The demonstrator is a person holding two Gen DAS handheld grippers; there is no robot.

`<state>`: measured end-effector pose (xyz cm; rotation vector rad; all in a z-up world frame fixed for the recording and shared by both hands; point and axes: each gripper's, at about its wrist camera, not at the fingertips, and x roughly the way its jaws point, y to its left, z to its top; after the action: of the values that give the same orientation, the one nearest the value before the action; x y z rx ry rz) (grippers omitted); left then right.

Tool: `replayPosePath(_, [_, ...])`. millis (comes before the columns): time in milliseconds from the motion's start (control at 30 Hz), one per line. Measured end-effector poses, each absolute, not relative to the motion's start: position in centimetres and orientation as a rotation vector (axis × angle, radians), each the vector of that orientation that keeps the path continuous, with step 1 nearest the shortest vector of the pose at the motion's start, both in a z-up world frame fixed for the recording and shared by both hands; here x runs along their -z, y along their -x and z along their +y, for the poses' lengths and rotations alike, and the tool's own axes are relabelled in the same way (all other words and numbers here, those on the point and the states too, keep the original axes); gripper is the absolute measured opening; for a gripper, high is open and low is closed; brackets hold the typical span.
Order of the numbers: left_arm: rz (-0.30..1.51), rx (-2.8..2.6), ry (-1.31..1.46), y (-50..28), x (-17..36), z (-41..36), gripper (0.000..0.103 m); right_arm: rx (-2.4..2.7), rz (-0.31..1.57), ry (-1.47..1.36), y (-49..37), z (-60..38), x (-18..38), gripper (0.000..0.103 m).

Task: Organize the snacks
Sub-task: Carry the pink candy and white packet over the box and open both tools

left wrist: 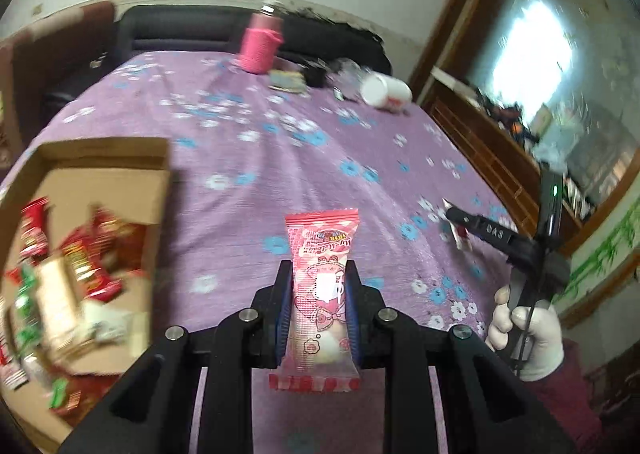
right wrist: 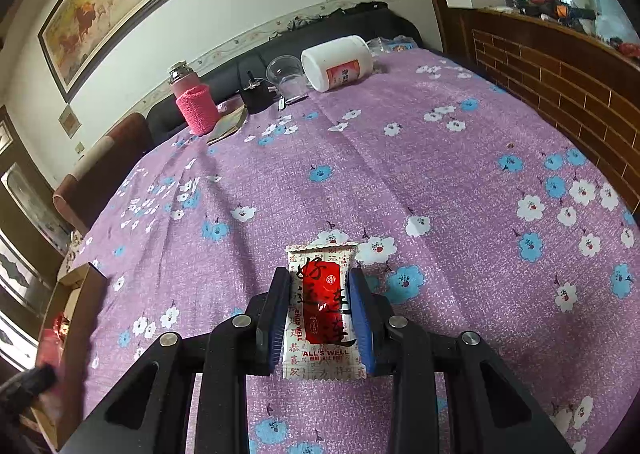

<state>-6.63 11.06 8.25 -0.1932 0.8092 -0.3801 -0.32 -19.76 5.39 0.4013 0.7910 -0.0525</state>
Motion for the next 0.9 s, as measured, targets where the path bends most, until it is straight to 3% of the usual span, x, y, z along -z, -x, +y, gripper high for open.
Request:
replayPosePath(400, [0.728,0.148,0.317,8.7,-9.7,25.8,0.023,-0.133,0.798,-0.358,1.1,-11.7,-10.0,0.032])
replayPosePath(900, [0.817,0.071,0.272,3.2,-8.4,31.0,0.023,-0.55,0.919,-0.226,-4.3,10.5,-12.7,0.032])
